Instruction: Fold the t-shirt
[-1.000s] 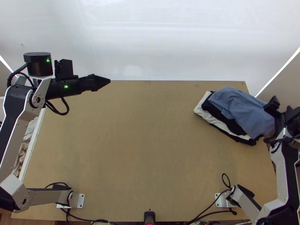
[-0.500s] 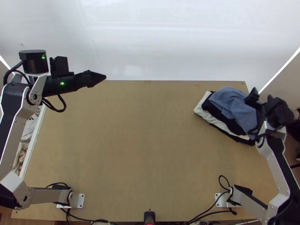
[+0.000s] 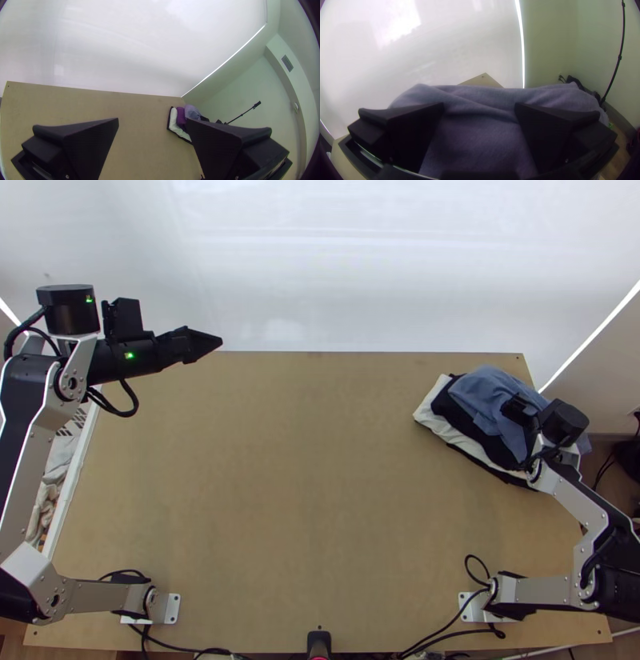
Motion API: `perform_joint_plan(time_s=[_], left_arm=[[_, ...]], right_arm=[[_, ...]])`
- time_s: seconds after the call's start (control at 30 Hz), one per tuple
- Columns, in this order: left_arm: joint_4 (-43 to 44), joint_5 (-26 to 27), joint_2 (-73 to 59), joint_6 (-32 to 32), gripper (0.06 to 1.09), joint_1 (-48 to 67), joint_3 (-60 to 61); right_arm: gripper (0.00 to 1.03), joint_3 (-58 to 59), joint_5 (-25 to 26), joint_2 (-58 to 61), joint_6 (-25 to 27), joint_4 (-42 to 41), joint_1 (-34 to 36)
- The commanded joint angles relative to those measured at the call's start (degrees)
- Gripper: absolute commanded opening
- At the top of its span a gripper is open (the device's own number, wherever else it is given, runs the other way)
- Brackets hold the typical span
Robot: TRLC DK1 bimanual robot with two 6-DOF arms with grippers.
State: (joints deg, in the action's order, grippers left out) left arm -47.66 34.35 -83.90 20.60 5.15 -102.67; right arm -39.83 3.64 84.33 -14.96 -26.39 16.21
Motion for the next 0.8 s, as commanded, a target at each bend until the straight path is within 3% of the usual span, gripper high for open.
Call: perform_joint_plan(time_s=[0.0,0.23,0.47,0.77], left_arm=[[-0.1,0.0,0.0,0.2,1.04,-0.2,0.4],[-0.1,0.0,0.8,0.5,1.04,-0.5,0.9],[-1.1,0.0,2.9,0.6,1.04,-1.7,1.2],[-1.1,-0.1,6.7,0.7,1.04,-3.2,5.7]], right_arm=[[0.98,-1.5,0.2,0.4,-1.2,0.0,0.5],[0.98,-10.5,0.2,-6.6,-2.0,3.0,-5.6],[0.98,-14.8,1.5,4.2,-2.2,1.7,-13.9],[0.98,-12.3,2.7,13.4,-6.4,1.5,-16.6]])
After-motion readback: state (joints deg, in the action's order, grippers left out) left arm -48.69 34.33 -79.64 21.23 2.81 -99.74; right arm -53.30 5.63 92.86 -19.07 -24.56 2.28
